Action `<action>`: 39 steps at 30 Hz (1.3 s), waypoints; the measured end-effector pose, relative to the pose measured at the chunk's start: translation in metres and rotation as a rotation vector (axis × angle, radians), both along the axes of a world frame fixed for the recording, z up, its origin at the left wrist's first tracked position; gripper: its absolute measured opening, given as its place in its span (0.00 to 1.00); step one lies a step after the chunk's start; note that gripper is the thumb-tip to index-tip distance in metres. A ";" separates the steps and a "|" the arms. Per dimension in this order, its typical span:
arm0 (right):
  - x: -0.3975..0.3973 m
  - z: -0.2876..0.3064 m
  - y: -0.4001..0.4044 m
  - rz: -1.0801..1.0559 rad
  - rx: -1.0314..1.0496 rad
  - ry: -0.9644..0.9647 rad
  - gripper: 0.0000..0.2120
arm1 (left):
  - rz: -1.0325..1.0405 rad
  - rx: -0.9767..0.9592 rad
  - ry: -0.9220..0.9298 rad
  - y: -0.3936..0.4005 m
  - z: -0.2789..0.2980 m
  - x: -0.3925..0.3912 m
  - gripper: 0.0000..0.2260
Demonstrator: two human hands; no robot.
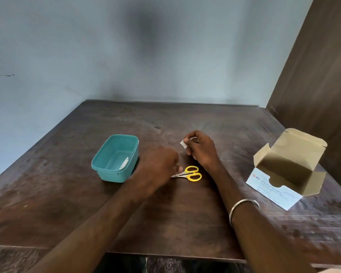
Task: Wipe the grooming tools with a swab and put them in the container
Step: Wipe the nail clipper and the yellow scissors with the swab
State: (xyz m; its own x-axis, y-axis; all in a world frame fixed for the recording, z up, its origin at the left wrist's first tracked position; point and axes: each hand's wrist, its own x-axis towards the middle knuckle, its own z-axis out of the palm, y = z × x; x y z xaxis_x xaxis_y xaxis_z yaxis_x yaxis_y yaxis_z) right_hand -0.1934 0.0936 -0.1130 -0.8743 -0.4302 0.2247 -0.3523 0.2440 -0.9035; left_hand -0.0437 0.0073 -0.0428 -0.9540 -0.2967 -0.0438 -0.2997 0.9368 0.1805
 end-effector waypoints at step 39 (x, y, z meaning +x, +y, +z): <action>0.000 0.003 -0.002 0.069 -0.130 0.356 0.05 | 0.383 1.562 0.440 -0.041 -0.047 -0.061 0.05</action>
